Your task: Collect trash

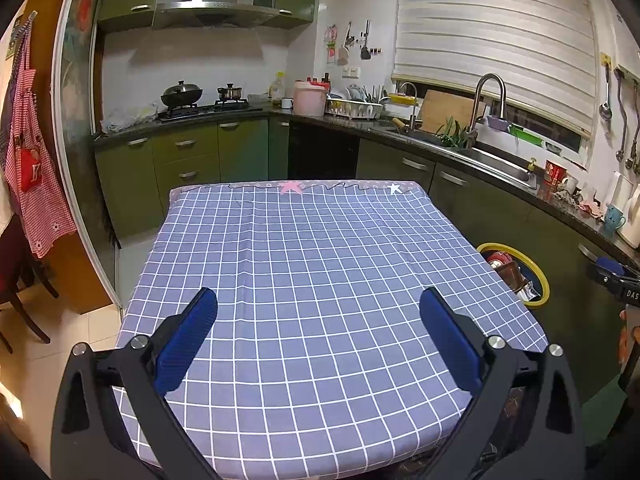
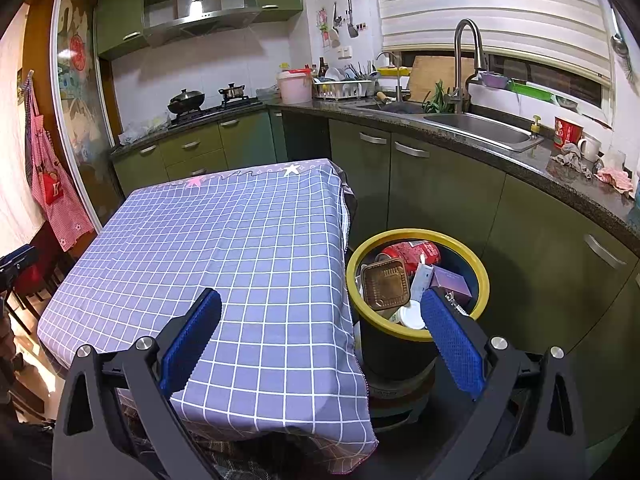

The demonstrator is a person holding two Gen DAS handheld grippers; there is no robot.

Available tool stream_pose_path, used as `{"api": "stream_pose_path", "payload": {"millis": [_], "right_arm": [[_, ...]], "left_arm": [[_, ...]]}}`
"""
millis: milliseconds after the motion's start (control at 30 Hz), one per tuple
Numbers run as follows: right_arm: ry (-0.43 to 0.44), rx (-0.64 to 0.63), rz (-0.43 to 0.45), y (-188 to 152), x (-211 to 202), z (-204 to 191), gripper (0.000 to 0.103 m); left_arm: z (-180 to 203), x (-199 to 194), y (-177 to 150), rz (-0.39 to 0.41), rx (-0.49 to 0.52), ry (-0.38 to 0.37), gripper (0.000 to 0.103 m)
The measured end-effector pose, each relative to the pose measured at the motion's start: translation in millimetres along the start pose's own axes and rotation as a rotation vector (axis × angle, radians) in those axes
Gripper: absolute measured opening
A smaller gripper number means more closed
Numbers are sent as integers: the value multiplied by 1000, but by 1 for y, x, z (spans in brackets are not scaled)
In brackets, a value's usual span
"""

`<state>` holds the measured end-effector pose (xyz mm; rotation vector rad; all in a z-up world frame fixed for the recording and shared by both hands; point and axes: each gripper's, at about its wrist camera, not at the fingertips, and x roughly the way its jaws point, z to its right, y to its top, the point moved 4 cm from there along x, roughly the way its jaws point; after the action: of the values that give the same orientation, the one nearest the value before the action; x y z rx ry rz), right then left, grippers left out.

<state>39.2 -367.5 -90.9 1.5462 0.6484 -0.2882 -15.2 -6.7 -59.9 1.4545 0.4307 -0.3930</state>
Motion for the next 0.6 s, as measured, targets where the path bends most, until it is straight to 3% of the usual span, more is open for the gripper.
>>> {"api": "stream_pose_path", "payload": {"millis": [600], "right_arm": [[-2,3,-8,-1,2,0,98]], "left_arm": [[-1,5,-1,-20,-5,-9,96]]}}
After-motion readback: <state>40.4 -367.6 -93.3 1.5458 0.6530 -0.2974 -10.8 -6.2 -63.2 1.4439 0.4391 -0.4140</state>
